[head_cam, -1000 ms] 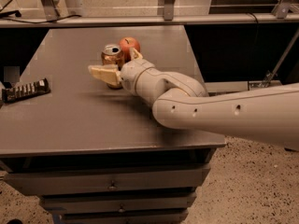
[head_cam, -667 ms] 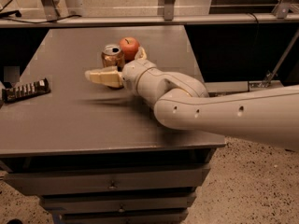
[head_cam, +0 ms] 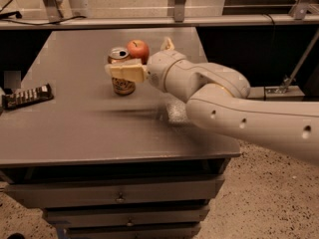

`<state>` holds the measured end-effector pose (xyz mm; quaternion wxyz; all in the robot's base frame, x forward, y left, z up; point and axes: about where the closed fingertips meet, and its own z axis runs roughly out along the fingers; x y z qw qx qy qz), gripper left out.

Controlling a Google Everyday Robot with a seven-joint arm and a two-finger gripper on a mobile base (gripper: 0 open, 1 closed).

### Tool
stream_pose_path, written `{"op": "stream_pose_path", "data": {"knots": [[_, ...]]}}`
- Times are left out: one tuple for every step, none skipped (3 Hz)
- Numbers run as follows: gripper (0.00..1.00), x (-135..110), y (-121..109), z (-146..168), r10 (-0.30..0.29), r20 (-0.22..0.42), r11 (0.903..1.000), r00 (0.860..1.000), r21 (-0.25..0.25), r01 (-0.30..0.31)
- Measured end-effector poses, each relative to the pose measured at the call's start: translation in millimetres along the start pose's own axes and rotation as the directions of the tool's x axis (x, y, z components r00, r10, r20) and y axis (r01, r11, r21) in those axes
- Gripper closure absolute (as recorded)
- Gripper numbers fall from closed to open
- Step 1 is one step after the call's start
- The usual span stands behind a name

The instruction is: Place orange can upright

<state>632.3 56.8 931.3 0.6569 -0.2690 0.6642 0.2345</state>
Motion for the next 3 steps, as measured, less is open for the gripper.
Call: {"op": "stream_pose_path", "data": {"knots": [[0.00, -29, -11, -22, -0.036, -0.004, 0.9993, 0.999, 0.002, 0.036], [0.00, -76, -31, -56, -0.055, 0.000, 0.9979, 0.998, 0.034, 0.055], [0.00, -75, -31, -56, -0.055, -0.001, 0.9980, 0.998, 0.033, 0.055]]}}
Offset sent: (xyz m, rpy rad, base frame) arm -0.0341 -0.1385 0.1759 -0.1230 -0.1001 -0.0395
